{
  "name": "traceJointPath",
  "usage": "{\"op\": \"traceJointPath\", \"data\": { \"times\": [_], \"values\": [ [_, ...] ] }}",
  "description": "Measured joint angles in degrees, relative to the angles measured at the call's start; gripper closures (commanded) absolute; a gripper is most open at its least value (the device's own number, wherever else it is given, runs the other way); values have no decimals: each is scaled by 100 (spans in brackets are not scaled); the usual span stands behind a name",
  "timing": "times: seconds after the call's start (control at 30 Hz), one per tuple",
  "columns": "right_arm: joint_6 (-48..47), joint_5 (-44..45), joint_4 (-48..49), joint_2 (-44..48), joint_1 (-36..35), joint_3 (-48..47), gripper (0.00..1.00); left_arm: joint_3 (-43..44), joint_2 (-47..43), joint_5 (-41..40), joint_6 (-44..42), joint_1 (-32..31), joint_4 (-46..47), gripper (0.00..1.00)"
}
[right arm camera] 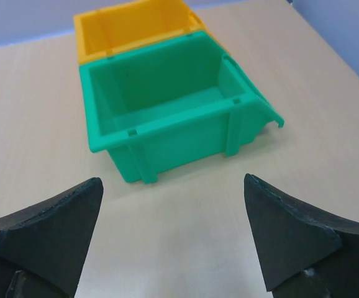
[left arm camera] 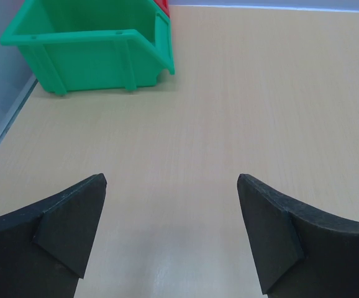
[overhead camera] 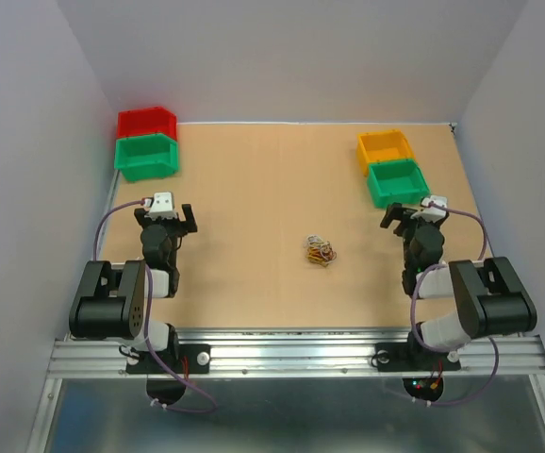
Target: Untangle the cables
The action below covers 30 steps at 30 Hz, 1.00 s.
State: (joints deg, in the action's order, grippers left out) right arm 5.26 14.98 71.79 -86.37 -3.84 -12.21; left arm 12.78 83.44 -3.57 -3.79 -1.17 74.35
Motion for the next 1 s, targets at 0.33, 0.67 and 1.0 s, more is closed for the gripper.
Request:
{"op": "traceJointPath", "data": {
  "times": [0.33, 0.67, 1.0],
  "values": [
    [1051, -702, -2052, 2166, 0, -238, 0, 247, -341, 101, -22, 0, -492, 1],
    [2601, -2068, -4002, 3220, 0, -662, 19, 2975, -2175, 3268, -793, -33, -3694, 1],
    [2317, -2736, -5042, 1893, -1353, -1213, 18, 5320, 9, 4996, -302, -378, -4850, 1]
  ]
}}
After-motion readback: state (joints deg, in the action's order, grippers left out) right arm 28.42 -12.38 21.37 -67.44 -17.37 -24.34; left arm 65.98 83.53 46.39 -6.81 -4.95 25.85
